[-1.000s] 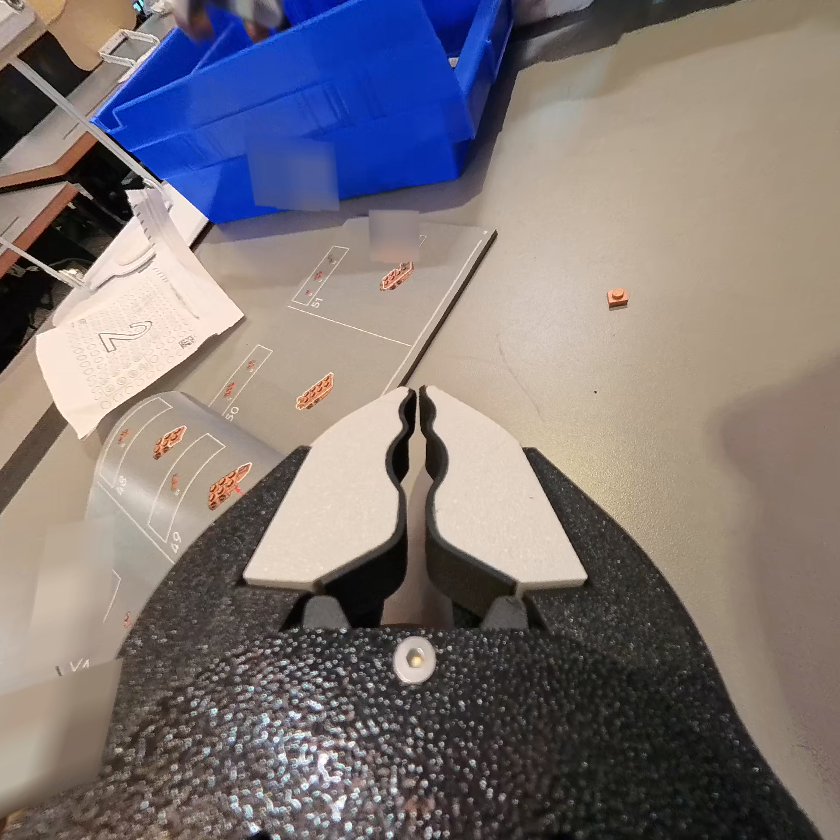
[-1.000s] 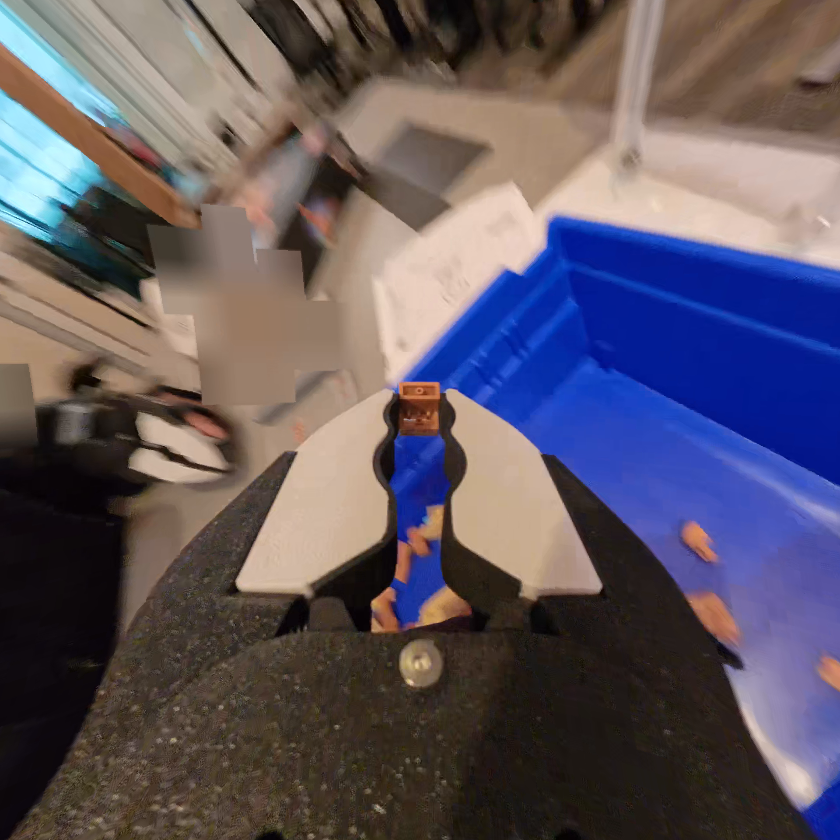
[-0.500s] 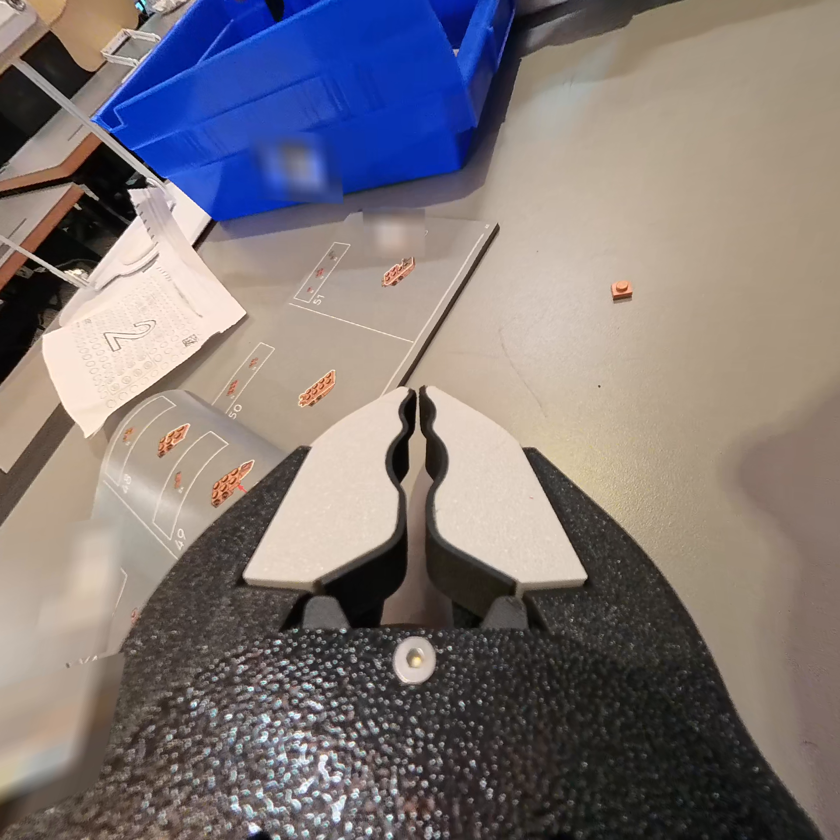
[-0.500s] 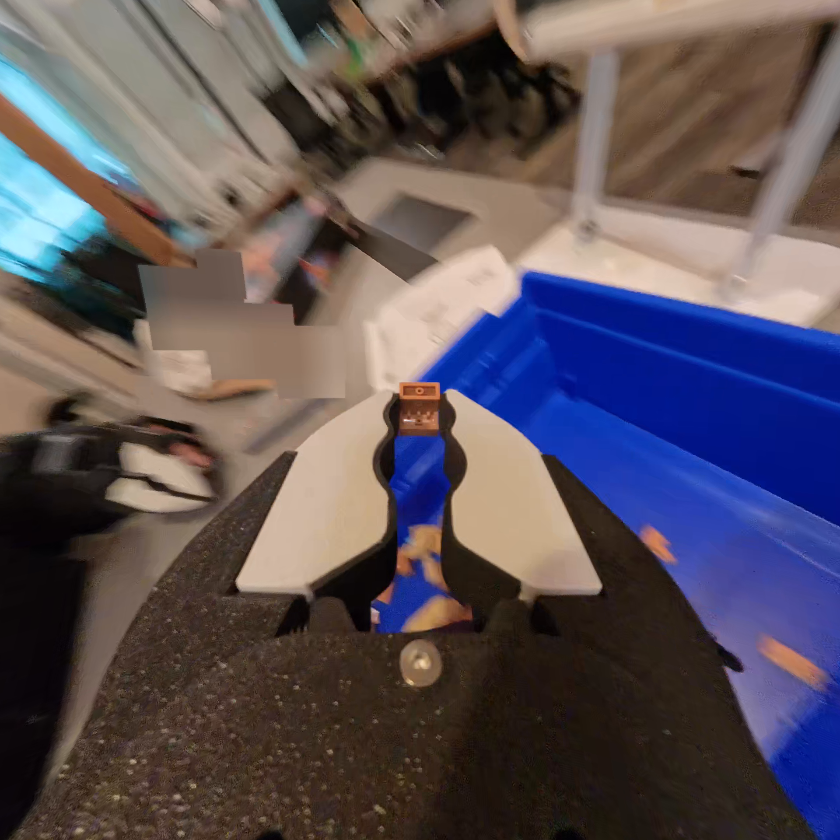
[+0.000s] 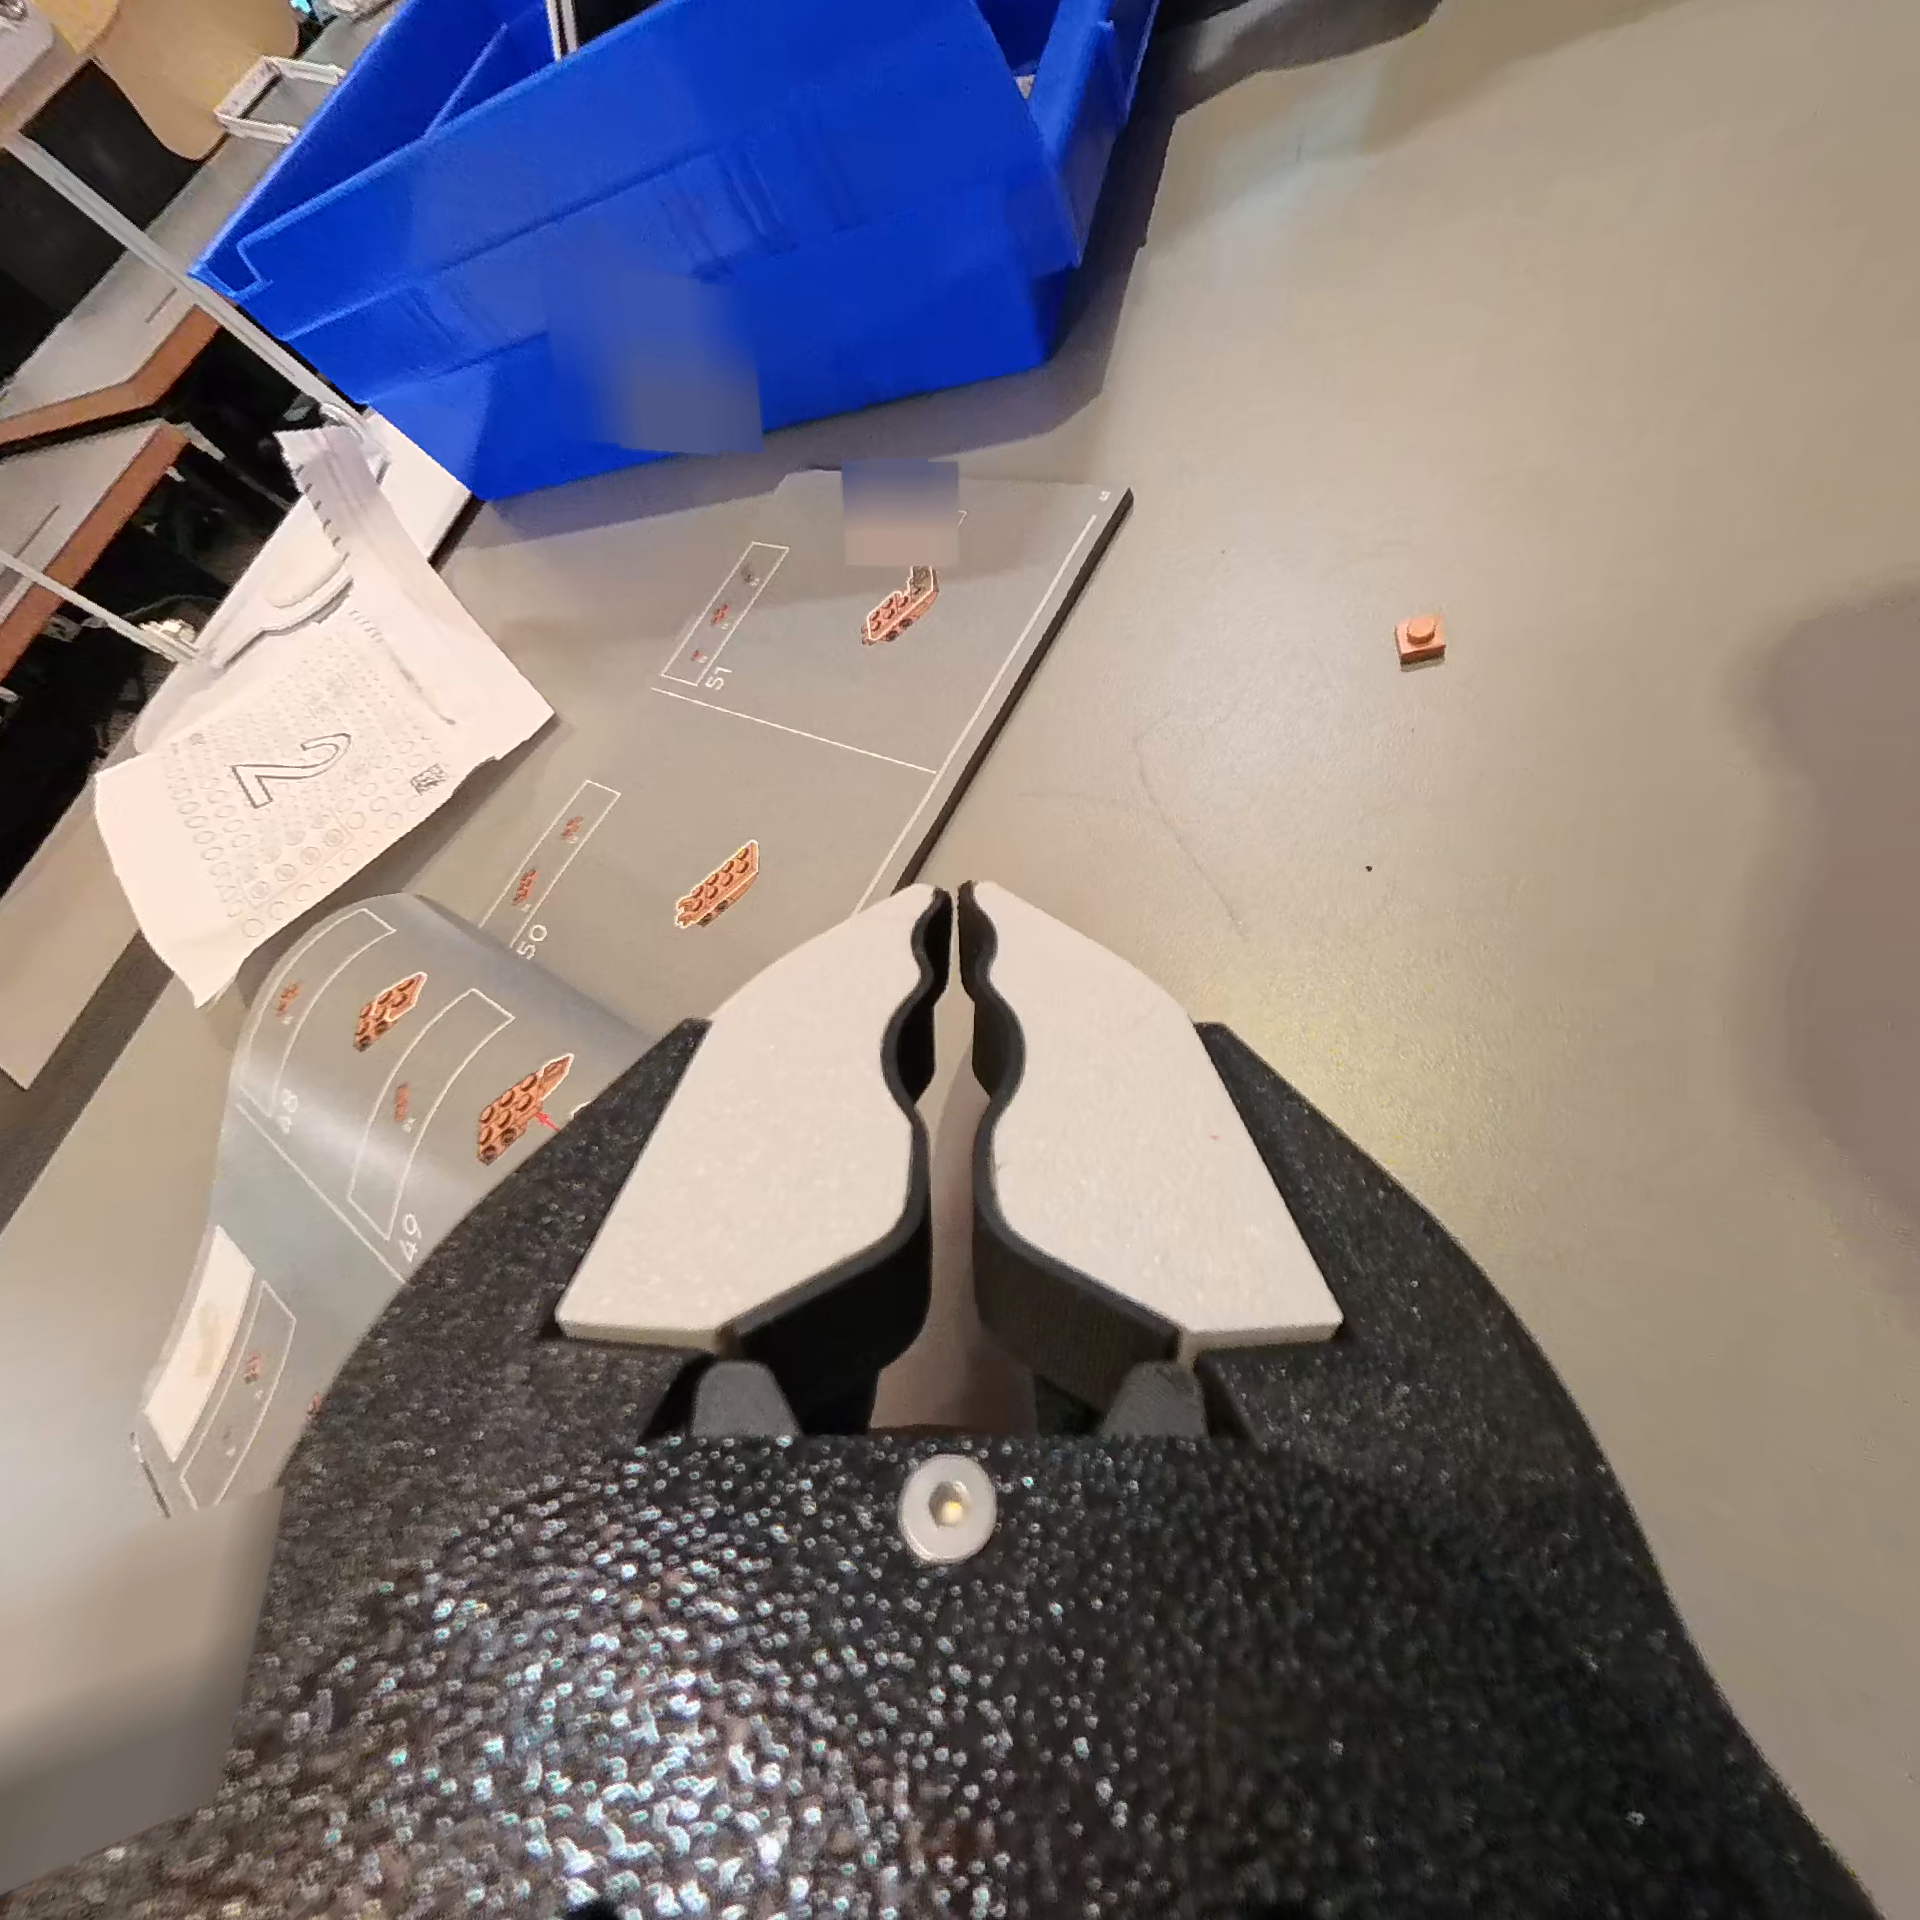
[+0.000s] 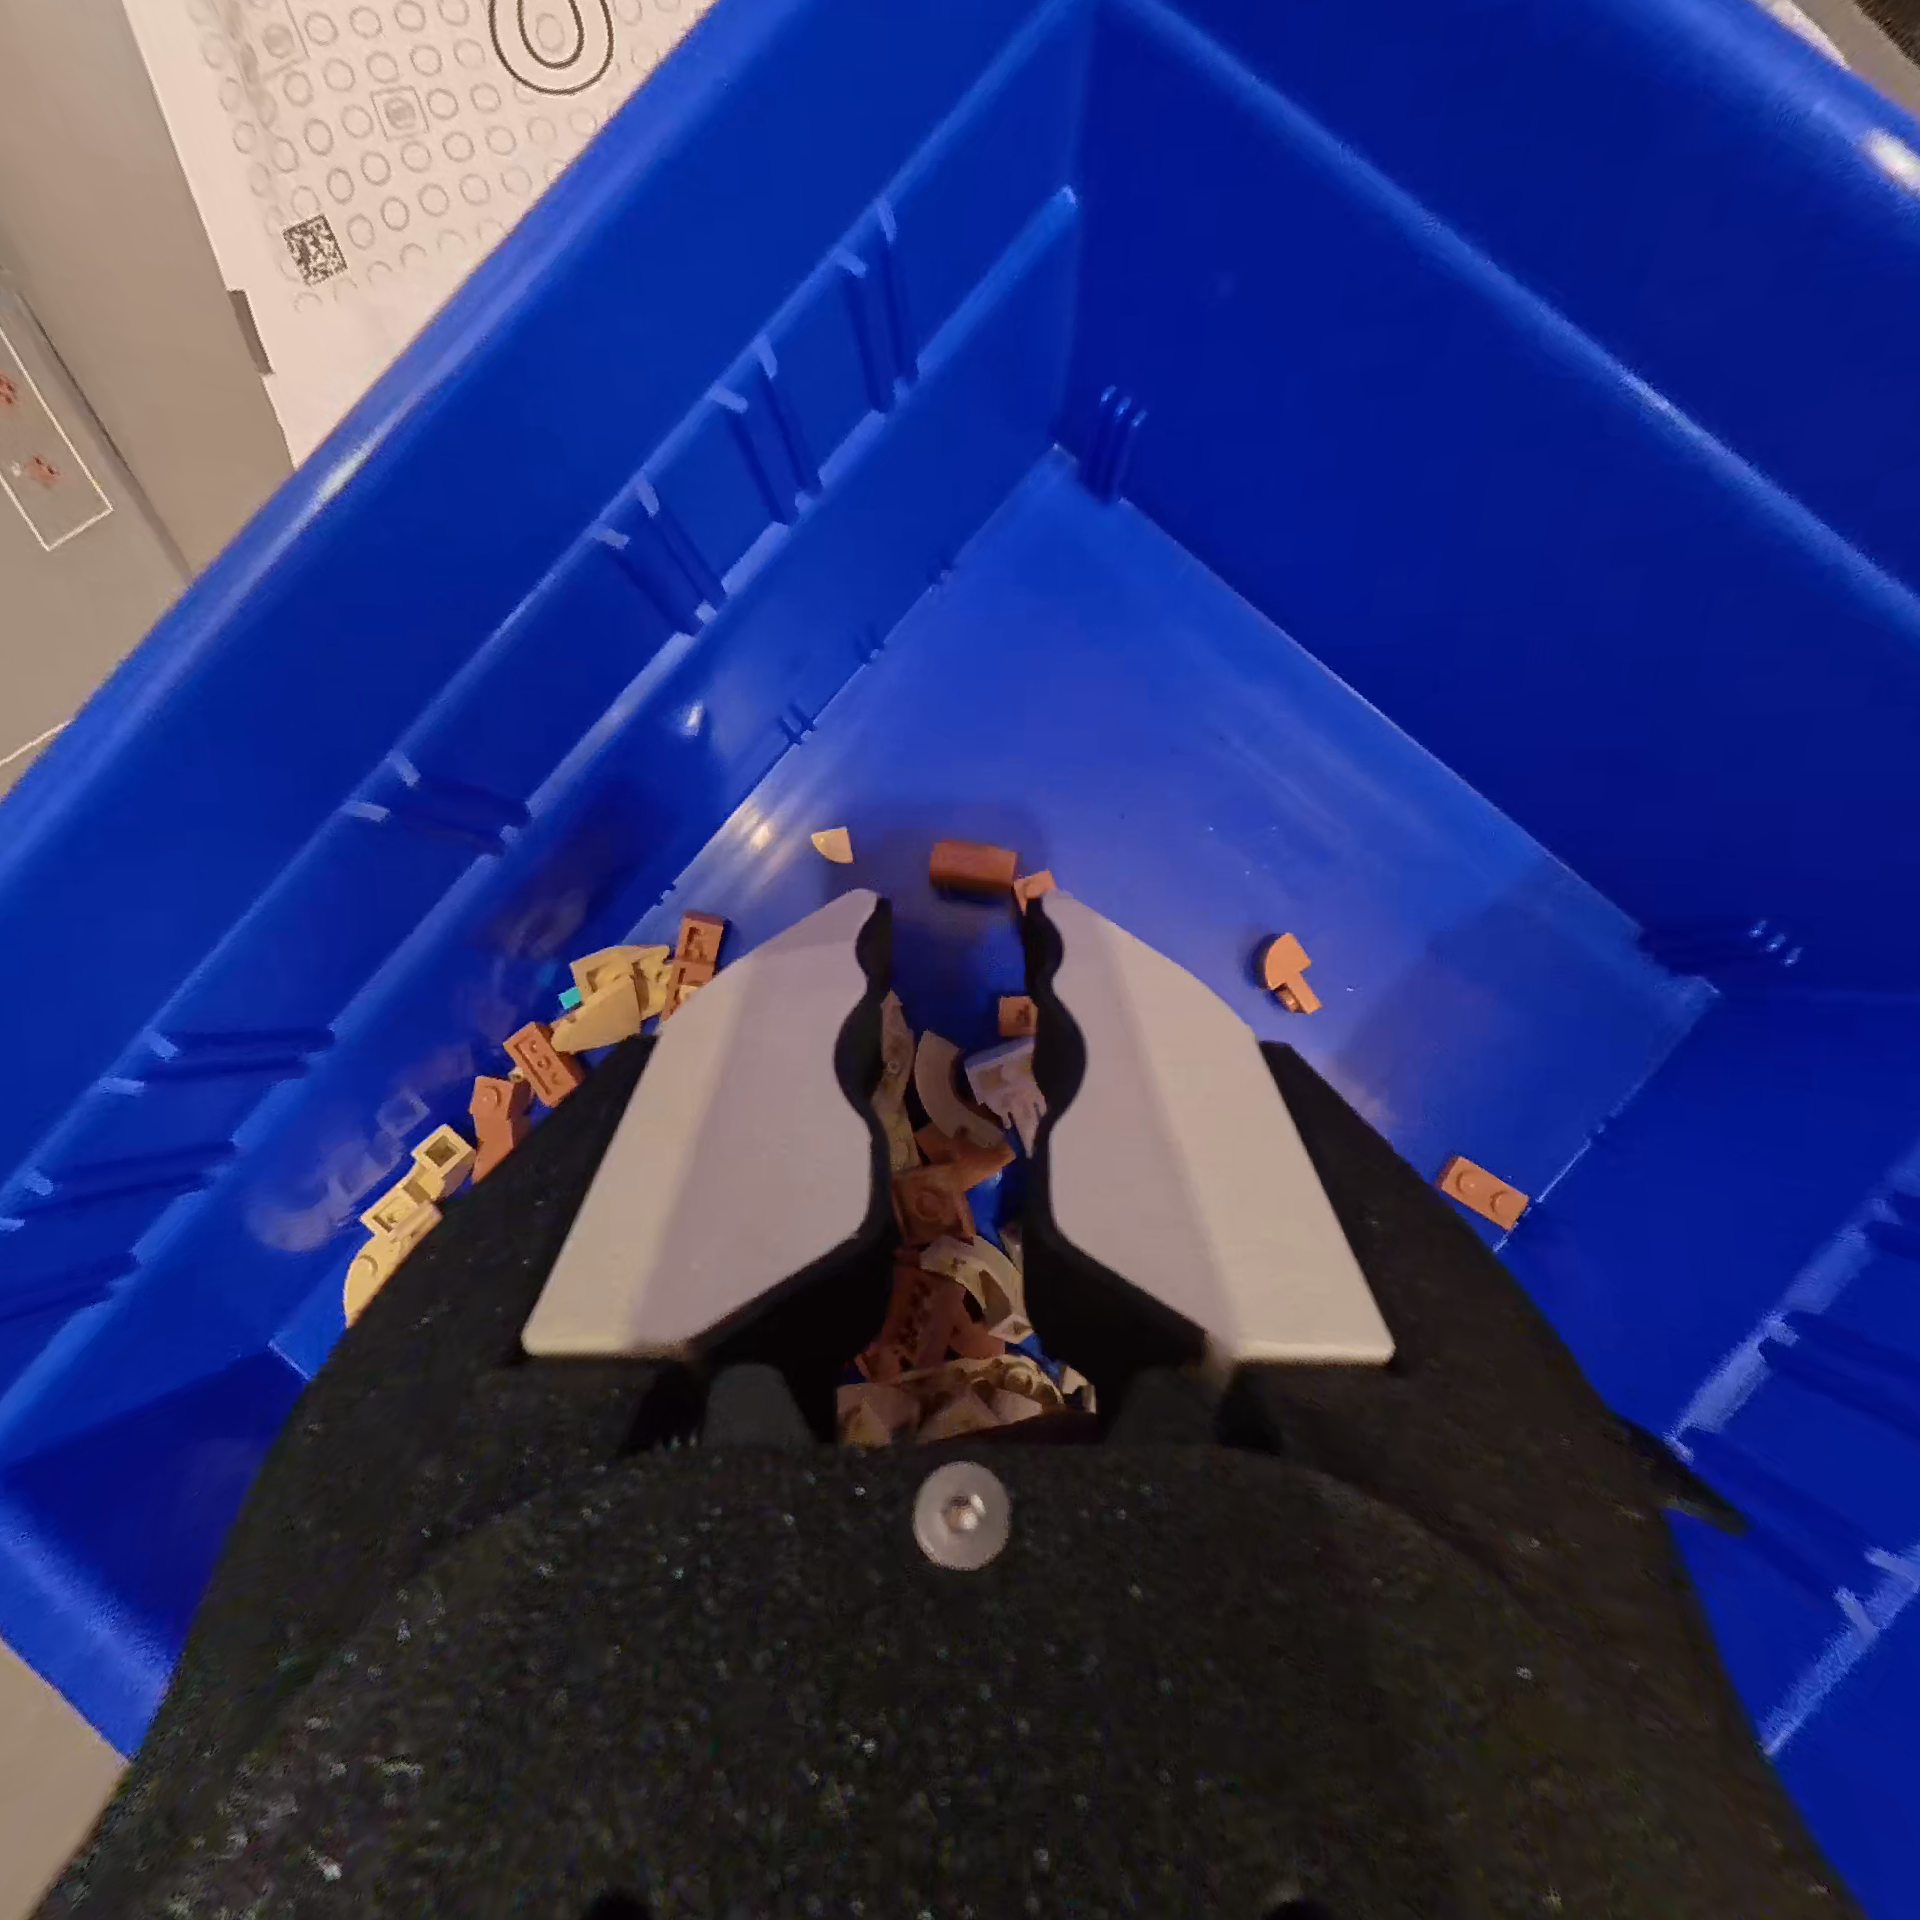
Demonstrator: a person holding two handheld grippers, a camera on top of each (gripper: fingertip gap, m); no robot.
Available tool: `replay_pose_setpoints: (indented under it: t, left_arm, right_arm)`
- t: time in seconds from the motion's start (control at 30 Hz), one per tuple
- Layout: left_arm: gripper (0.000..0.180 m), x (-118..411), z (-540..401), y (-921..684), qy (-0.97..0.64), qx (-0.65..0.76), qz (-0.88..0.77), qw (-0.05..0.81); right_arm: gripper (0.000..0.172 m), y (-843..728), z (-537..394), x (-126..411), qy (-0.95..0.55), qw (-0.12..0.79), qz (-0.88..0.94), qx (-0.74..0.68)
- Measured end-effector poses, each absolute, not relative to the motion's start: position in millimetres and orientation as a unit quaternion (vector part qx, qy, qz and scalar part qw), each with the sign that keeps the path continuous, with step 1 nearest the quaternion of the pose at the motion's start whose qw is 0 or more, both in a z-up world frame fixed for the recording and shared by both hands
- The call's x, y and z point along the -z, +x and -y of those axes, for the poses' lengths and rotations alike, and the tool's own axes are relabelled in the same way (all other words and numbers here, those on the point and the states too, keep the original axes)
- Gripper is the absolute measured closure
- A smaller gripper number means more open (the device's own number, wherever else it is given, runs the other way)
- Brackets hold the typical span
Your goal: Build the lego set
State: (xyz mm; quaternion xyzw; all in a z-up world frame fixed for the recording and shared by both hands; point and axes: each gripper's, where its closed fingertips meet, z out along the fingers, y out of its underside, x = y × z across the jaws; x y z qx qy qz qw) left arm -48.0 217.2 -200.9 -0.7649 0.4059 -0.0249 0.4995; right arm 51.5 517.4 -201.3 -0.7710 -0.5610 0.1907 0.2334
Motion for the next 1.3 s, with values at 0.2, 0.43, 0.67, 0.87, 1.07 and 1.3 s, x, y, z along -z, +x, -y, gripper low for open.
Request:
replay_pose_setpoints:
  t: [0.2, 0.43, 0.67, 0.87, 1.07, 1.3]
  left_arm:
    - [0.180, 202, -218, -49, -0.766, 0.020, -0.408, 0.497]
    - [0.180, 204, -218, -48, -0.765, 0.016, -0.412, 0.494]
    - [0.180, 203, -217, -48, -0.764, 0.016, -0.414, 0.495]
    - [0.180, 204, -217, -48, -0.763, 0.014, -0.416, 0.494]
    - [0.180, 205, -217, -48, -0.764, 0.013, -0.417, 0.492]
    - [0.180, 205, -217, -47, -0.764, 0.012, -0.418, 0.491]
  right_arm:
    - [0.145, 64, -507, 193, -0.754, 0.215, 0.594, -0.181]
    - [0.144, 77, -473, 202, -0.681, 0.166, 0.698, -0.144]
    - [0.145, 78, -474, 224, -0.677, 0.148, 0.713, -0.106]
    - [0.162, 68, -494, 207, -0.695, 0.205, 0.679, -0.119]
    - [0.162, 67, -532, 199, -0.743, 0.272, 0.604, -0.095]
    - [0.152, 75, -550, 215, -0.772, 0.278, 0.571, -0.029]
